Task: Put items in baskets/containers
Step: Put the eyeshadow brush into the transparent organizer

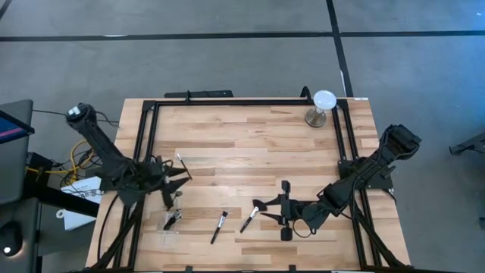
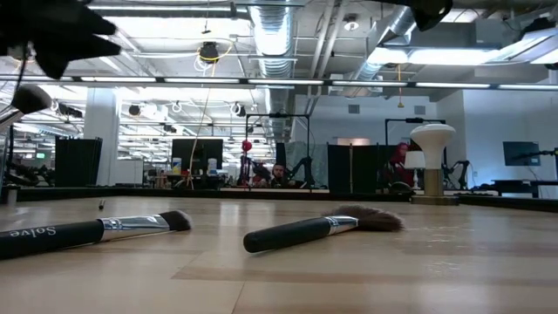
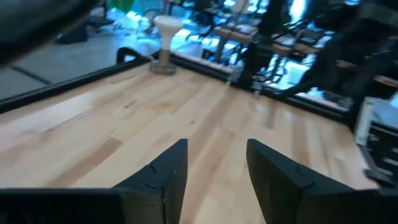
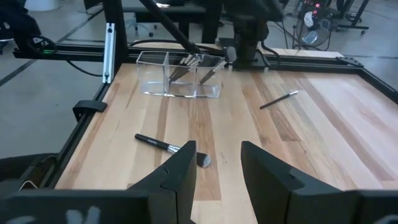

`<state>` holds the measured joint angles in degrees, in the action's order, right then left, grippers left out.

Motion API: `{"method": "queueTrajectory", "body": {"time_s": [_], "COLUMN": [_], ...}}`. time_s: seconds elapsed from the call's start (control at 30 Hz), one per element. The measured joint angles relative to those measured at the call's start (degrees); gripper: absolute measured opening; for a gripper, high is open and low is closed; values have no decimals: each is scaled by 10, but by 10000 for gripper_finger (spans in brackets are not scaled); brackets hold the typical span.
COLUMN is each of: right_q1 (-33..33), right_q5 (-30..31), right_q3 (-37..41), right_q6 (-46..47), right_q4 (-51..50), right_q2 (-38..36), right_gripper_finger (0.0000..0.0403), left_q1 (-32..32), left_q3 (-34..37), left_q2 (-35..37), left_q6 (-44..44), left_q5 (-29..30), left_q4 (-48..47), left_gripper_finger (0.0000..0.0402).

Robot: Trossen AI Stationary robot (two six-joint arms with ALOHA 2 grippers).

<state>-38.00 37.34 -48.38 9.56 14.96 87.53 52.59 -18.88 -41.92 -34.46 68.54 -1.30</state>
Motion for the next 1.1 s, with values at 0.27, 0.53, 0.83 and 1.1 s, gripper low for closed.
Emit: {"method": "queueTrajectory", "body": {"time_s": [0.27, 0.53, 0.83, 1.1], "right_q1": [5, 22, 25, 15], "right_q5": [-8, -16, -29, -44], "right_q3": [0, 0, 0, 0], "right_q6": [6, 10, 5, 6], "right_q4": [7, 8, -15, -92], "right_q2": [42, 86, 71, 64], "right_gripper_finger": [118, 118, 118, 118], "left_q1": [-248, -550, -599, -612], "left_q3": [-41, -139, -271, -310], "left_q2": [-58, -150, -278, -397], "left_q6": [-10, -63, -116, -187], "left_q5": [-198, -515, -570, -626], "left_q4": [-57, -296, -504, -534], "left_gripper_finger": [160, 174, 175, 177]}}
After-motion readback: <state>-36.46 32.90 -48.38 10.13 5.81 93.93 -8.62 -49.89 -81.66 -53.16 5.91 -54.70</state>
